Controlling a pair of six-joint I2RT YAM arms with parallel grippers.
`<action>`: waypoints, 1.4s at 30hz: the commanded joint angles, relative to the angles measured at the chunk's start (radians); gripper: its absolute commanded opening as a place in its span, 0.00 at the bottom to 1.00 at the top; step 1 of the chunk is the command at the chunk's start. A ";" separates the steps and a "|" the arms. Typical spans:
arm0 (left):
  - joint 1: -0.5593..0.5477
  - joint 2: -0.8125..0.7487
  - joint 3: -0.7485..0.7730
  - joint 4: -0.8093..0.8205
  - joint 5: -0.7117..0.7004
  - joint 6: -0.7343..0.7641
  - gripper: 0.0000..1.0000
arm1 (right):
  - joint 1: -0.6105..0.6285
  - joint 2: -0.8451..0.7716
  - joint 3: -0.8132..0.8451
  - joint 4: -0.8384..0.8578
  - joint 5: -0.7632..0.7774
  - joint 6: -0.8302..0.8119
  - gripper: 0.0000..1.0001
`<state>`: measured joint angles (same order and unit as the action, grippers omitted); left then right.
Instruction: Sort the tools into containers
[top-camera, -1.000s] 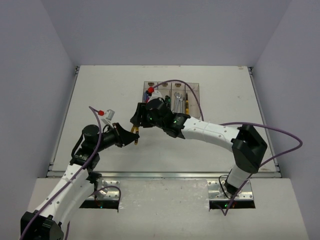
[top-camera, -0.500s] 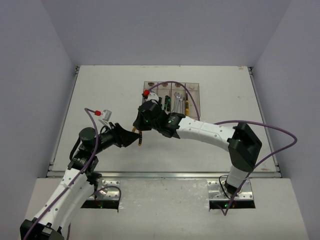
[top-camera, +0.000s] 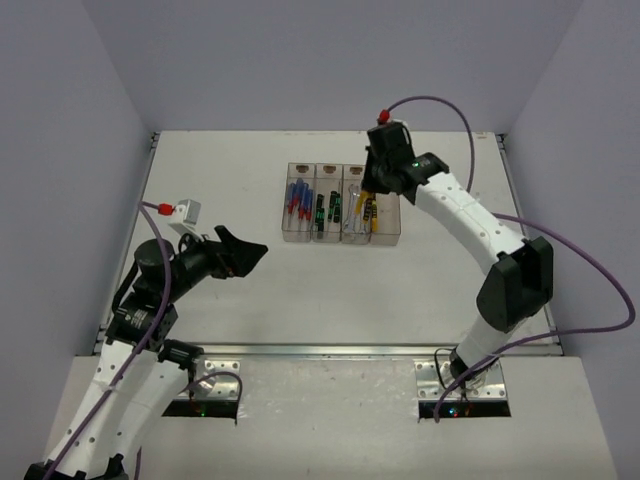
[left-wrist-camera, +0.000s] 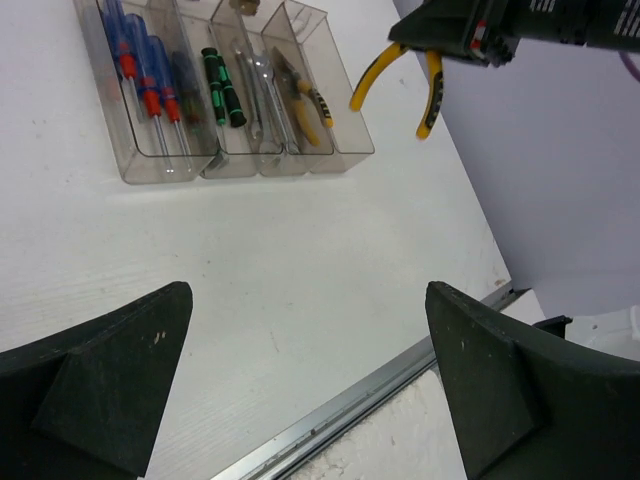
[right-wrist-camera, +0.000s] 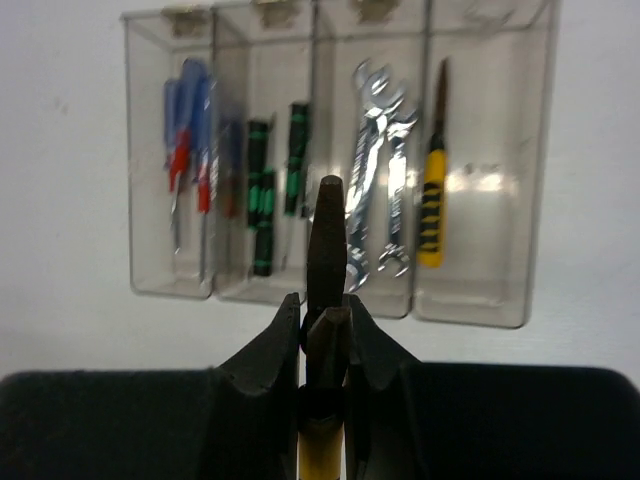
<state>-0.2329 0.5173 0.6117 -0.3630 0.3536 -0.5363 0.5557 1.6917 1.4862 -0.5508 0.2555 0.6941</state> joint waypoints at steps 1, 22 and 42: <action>-0.003 0.041 0.115 -0.118 -0.019 0.091 1.00 | -0.150 0.066 0.189 -0.174 -0.011 -0.177 0.00; -0.005 -0.005 0.105 -0.101 -0.114 0.194 1.00 | -0.313 0.669 0.722 -0.416 -0.146 -0.356 0.04; -0.003 -0.003 0.108 -0.098 -0.160 0.189 1.00 | -0.316 0.226 0.414 -0.328 -0.191 -0.346 0.97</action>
<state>-0.2352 0.5138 0.7116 -0.5053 0.2382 -0.3488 0.2413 2.2226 2.0422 -0.9566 0.1026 0.3526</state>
